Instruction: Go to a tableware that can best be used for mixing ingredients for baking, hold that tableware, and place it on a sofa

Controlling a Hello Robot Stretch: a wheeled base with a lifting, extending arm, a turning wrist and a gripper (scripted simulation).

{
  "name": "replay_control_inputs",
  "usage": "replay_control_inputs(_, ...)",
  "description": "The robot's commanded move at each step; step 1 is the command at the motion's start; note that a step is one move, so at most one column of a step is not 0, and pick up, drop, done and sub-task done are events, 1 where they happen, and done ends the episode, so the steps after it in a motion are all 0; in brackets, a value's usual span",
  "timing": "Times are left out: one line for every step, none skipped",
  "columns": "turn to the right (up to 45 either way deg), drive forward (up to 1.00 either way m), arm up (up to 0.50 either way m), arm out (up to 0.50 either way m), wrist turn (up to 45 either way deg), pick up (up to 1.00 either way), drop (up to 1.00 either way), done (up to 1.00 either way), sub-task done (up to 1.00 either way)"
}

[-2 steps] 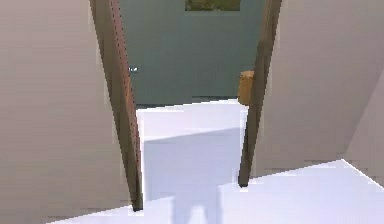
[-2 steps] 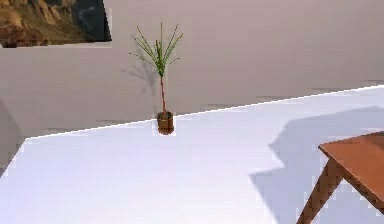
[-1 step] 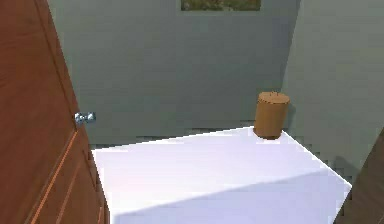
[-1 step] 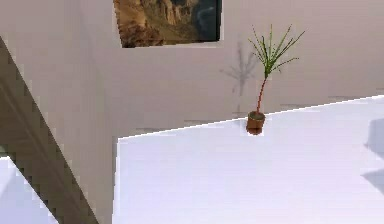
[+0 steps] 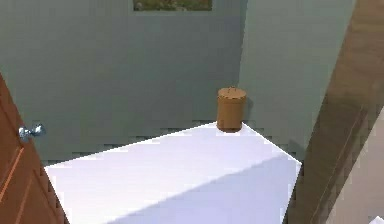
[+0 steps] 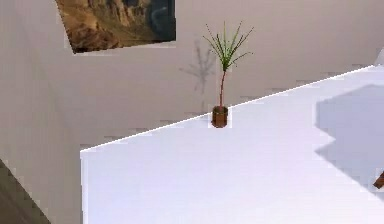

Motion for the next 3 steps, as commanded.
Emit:
replay_control_inputs(0.0, 0.05, 0.00, 0.00, 0.0, 0.00, 0.00, 0.00, 0.00)
replay_control_inputs(-24.0, 0.00, 0.00, 0.00, 0.0, 0.00, 0.00, 0.00, 0.00)
replay_control_inputs(0.0, 0.75, 0.00, 0.00, 0.0, 0.00, 0.00, 0.00, 0.00)
